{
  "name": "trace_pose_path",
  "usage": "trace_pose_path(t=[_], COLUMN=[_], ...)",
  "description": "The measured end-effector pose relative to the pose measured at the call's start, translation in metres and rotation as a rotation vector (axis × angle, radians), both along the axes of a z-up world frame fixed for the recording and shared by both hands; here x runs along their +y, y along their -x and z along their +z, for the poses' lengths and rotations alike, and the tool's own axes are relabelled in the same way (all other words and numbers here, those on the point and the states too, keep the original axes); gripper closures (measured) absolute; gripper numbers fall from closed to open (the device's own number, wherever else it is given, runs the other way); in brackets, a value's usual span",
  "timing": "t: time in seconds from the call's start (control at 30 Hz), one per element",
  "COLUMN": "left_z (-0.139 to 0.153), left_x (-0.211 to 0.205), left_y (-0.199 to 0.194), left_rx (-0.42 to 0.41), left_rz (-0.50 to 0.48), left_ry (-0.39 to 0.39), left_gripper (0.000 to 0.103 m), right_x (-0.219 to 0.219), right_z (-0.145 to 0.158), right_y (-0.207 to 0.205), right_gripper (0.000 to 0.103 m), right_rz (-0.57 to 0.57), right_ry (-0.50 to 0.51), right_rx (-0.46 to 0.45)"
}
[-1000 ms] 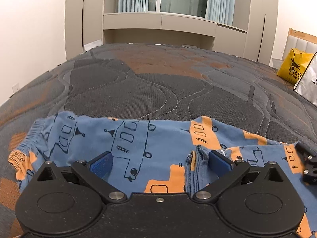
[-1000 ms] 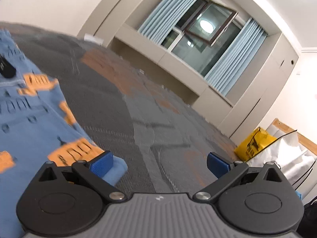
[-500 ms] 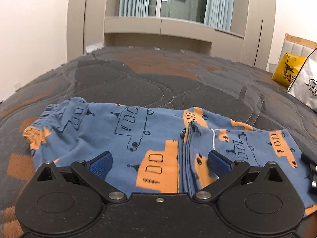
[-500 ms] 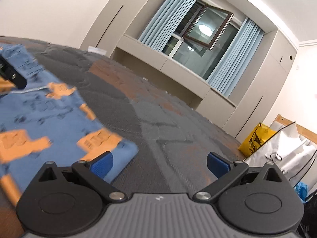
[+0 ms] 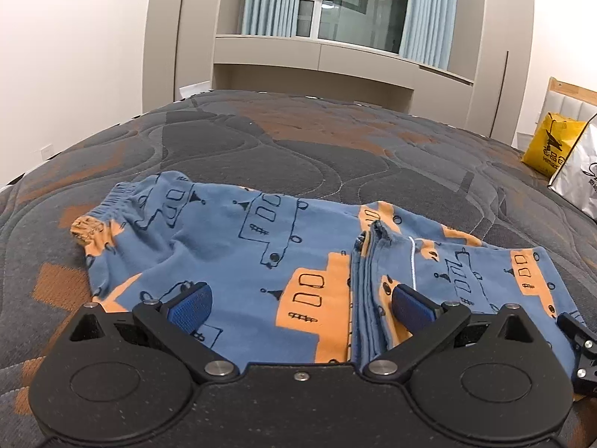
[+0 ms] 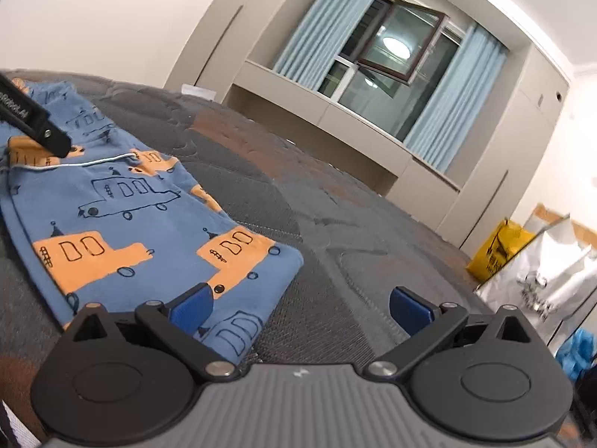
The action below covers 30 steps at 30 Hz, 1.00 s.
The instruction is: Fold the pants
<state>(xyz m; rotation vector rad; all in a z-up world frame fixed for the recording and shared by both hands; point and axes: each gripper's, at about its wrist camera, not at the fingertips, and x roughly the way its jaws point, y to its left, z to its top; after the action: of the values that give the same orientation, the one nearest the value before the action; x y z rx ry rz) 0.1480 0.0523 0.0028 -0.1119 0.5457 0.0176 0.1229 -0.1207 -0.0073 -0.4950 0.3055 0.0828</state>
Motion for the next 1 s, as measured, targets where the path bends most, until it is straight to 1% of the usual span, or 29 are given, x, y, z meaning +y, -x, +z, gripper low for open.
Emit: trace_pose_path(t=[0.1,0.2,0.27,0.33,0.43,0.5,0.57,0.6,0.67,0.73,0.83,0.9,1.0], left_z=[0.001,0.003,0.006,0.009,0.011,0.010,0.006,0.005,0.003,0.006,0.006,0.001,-0.004], left_x=[0.000,0.006,0.016,0.033,0.066,0.089,0.112,0.122,0.143,0.155,0.165,0.169,0.171], left_y=[0.002,0.009,0.022,0.035,0.045,0.044,0.041,0.039,0.033,0.027,0.010,-0.004,-0.013], left_rx=[0.005,-0.003,-0.044,-0.084,-0.119,-0.107,-0.102,-0.100,-0.104,-0.118,-0.115,-0.097,-0.110], left_rz=[0.011,0.013,0.021,0.048,0.145,0.228,0.294,0.310,0.311,0.313,0.294,0.284,0.275], left_ry=[-0.001,0.022,0.072,0.131,0.207,0.238,0.290,0.325,0.414,0.458,0.482,0.495,0.484], left_gripper=[0.001,0.001,0.001,0.001,0.001,0.001,0.001,0.001,0.001,0.001,0.001,0.001,0.001], right_x=[-0.002,0.001,0.002,0.003,0.011,0.023,0.042,0.051,0.071,0.087,0.103,0.108,0.110], right_z=[0.002,0.002,0.002,0.006,0.018,0.025,0.030,0.031,0.032,0.032,0.031,0.032,0.028], right_y=[-0.003,0.002,0.006,0.010,0.014,0.013,0.011,0.010,0.009,0.007,0.003,0.001,-0.006], right_gripper=[0.000,0.000,0.000,0.000,0.000,0.000,0.000,0.000,0.000,0.000,0.000,0.000,0.000], right_rz=[0.000,-0.006,-0.009,0.017,0.110,0.175,0.237,0.260,0.314,0.349,0.349,0.340,0.331], right_ry=[-0.020,-0.016,-0.021,-0.058,-0.142,-0.161,-0.144,-0.130,-0.094,-0.067,-0.029,-0.028,-0.015], right_rx=[0.020,-0.011,-0.031,-0.033,-0.043,-0.038,-0.043,-0.045,-0.041,-0.032,-0.029,-0.033,0.006])
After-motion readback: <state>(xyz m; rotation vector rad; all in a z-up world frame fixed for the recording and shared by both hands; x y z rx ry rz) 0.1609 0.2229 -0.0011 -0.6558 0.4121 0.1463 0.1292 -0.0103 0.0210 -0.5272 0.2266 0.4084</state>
